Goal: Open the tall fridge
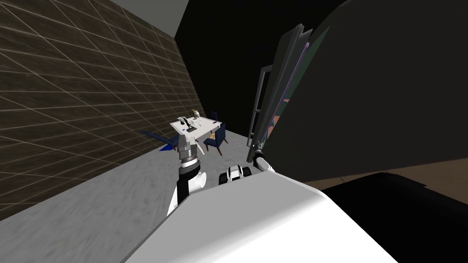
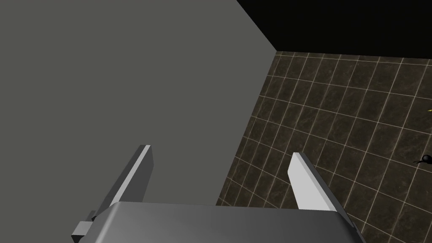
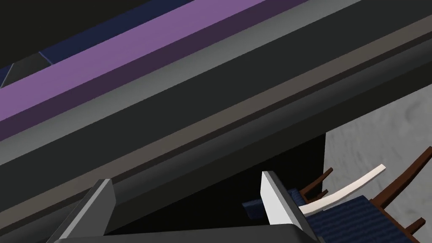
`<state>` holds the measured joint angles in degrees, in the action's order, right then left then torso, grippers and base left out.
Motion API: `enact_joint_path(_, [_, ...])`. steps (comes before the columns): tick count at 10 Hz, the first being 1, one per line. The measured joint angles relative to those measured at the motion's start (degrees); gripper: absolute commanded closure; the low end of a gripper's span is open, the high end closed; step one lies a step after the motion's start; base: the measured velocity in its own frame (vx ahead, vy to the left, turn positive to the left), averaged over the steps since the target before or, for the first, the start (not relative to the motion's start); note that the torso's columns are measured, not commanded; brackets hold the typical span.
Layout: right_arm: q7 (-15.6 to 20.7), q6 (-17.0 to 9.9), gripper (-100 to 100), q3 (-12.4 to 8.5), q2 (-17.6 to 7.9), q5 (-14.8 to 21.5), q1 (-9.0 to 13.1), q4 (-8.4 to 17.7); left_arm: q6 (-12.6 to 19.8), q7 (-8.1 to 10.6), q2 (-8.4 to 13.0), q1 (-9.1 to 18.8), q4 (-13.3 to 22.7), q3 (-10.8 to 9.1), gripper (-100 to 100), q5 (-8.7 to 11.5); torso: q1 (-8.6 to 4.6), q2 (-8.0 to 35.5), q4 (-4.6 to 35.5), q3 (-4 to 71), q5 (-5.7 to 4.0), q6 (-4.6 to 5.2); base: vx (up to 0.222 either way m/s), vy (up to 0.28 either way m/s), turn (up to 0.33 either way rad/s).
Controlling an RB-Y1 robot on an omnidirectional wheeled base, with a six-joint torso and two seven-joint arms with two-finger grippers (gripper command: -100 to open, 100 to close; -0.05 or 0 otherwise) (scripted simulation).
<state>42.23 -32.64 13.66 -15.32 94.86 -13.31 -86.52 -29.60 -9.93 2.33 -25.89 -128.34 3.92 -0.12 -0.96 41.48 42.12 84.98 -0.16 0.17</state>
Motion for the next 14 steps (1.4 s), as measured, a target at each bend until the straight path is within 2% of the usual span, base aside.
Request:
enact_joint_path(3, [1.75, -3.17, -100, 0.76, -1.09, 4.48, 0.06, 2.28, 0.00, 0.00, 0.00, 0.00, 0.00, 0.00, 0, 0.00, 0.03, 0.10, 0.15, -0.04, 0.14, 0.07, 0.026, 0.021, 0.029])
enact_joint_path(4, [3.34, -4.08, -100, 0.79, -1.01, 5.65, 0.26, 2.91, 0.00, 0.00, 0.00, 0.00, 0.00, 0.00, 0, 0.00, 0.11, 0.11, 0.25, -0.04, 0.23, 0.02, 0.017, 0.021, 0.026])
enact_joint_path(6, [3.79, -5.60, -100, 1.26, -1.67, 7.88, 0.69, 4.52, 0.00, 0.00, 0.00, 0.00, 0.00, 0.00, 0, 0.00, 0.09, 0.25, 0.29, -0.10, 0.25, 0.11, 0.020, 0.014, 0.030])
enact_joint_path(8, [4.22, -7.51, -100, 1.74, -2.27, 10.48, 1.89, 7.29, 0.00, 0.00, 0.00, 0.00, 0.00, 0.00, 0, 0.00, 0.07, 0.22, 0.36, -0.09, 0.32, 0.12, 0.017, 0.021, 0.030])
enact_joint_path(11, [5.22, -8.50, -100, 2.11, -2.66, 12.09, 2.01, 8.09, 0.00, 0.00, 0.00, 0.00, 0.00, 0.00, 0, 0.00, 0.28, 0.46, 0.28, -0.22, 0.23, 0.06, 0.021, 0.020, 0.005])
enact_joint_path(12, [5.91, -7.64, -100, 2.05, -2.72, 11.65, 2.07, 7.64, 0.00, 0.00, 0.00, 0.00, 0.00, 0.00, 0, 0.00, 0.47, 0.32, 0.26, -0.15, 0.27, -0.01, 0.028, 0.030, 0.004])
enact_joint_path(13, [6.15, -7.36, 100, 2.11, -2.69, 11.64, 2.13, 7.51, 0.00, 0.00, 0.00, 0.00, 0.00, 0.00, 0, 0.00, 0.56, 0.47, 0.14, -0.22, 0.17, -0.05, 0.000, 0.011, 0.005])
enact_joint_path(14, [6.14, -7.39, 100, 2.13, -2.68, 11.66, 2.15, 7.49, 0.00, 0.00, 0.00, 0.00, 0.00, 0.00, 0, 0.00, 0.67, 0.69, 0.13, -0.35, 0.11, -0.11, 0.040, 0.060, 0.232])
